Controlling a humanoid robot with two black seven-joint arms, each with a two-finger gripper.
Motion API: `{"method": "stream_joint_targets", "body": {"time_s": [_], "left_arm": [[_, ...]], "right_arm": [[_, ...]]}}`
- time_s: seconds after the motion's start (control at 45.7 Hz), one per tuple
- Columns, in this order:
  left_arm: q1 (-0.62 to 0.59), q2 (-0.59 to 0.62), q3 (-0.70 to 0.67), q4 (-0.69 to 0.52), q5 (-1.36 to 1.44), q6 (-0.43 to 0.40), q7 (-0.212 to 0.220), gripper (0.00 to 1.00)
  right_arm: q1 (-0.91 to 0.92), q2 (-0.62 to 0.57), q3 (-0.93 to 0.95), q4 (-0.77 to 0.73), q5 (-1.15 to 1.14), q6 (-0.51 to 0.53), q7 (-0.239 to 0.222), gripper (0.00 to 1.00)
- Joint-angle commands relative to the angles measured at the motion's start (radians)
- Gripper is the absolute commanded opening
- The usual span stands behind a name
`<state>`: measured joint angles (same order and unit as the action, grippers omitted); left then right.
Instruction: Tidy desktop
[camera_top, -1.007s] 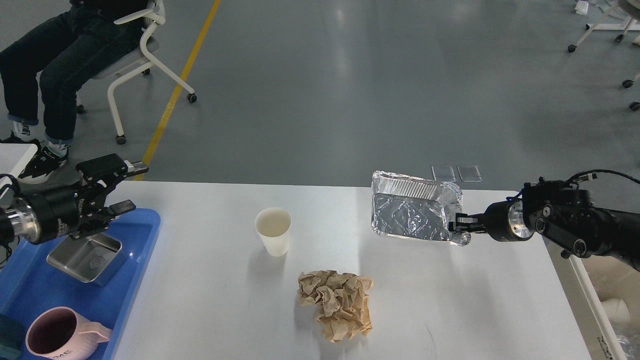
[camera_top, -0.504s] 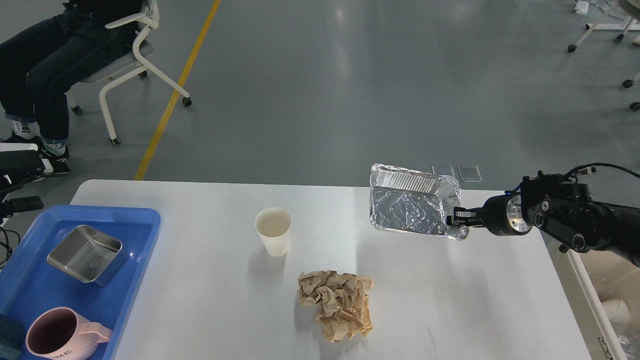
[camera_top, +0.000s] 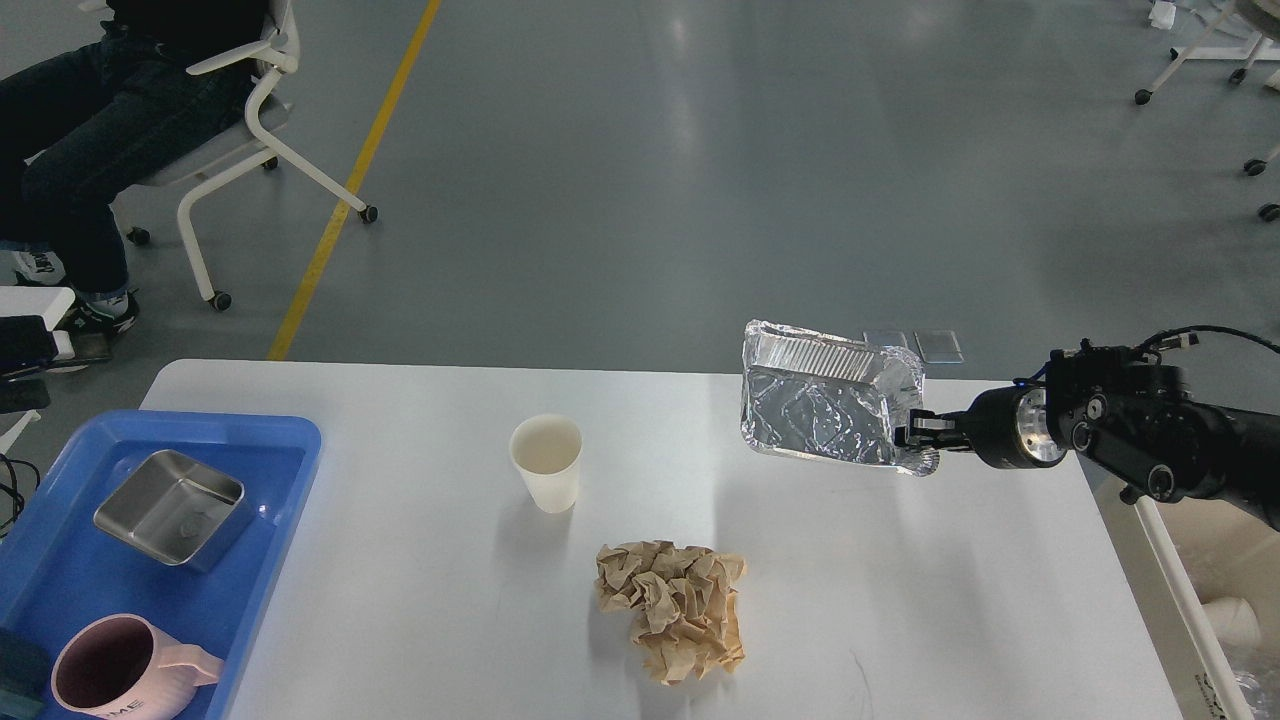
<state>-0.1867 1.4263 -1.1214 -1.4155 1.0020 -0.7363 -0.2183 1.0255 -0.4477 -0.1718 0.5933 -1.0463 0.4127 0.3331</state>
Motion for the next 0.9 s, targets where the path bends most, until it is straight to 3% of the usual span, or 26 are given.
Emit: {"method": "stream_joint_targets", "body": {"time_s": [0.0,0.153,0.307,0.394,0.482,0.635,0.876], "left_arm": [[0.003,0.023,0.008,0.018,-0.002,0.001,0.01,0.97],[0.003,0.022,0.006,0.055,-0.003,0.07,-0.021,0.98],[0.015,-0.013,0.051,0.056,-0.01,0.27,-0.081,0.98],[0.018,-0.053,0.078,0.056,-0.01,0.372,-0.085,0.98],[0.042,-0.098,0.115,0.053,-0.01,0.42,-0.082,0.98],[0.075,-0.098,0.149,0.044,-0.01,0.396,-0.059,0.98],[0.081,-0.053,0.15,0.043,-0.013,0.216,-0.044,0.98]], "right_arm": [[0.001,0.001,0.0,0.0,0.0,0.0,-0.002,0.0],[0.004,0.0,0.0,0.0,0.0,0.003,0.0,0.0],[0.005,0.0,0.0,0.0,0.0,0.005,0.0,0.0],[0.005,0.003,0.0,0.0,0.0,0.005,-0.002,0.0],[0.014,0.004,0.0,0.0,0.0,0.006,-0.003,0.0],[0.021,0.0,0.0,0.0,0.0,0.009,-0.003,0.0],[0.021,0.001,0.0,0.0,0.0,0.009,-0.003,0.0]]}}
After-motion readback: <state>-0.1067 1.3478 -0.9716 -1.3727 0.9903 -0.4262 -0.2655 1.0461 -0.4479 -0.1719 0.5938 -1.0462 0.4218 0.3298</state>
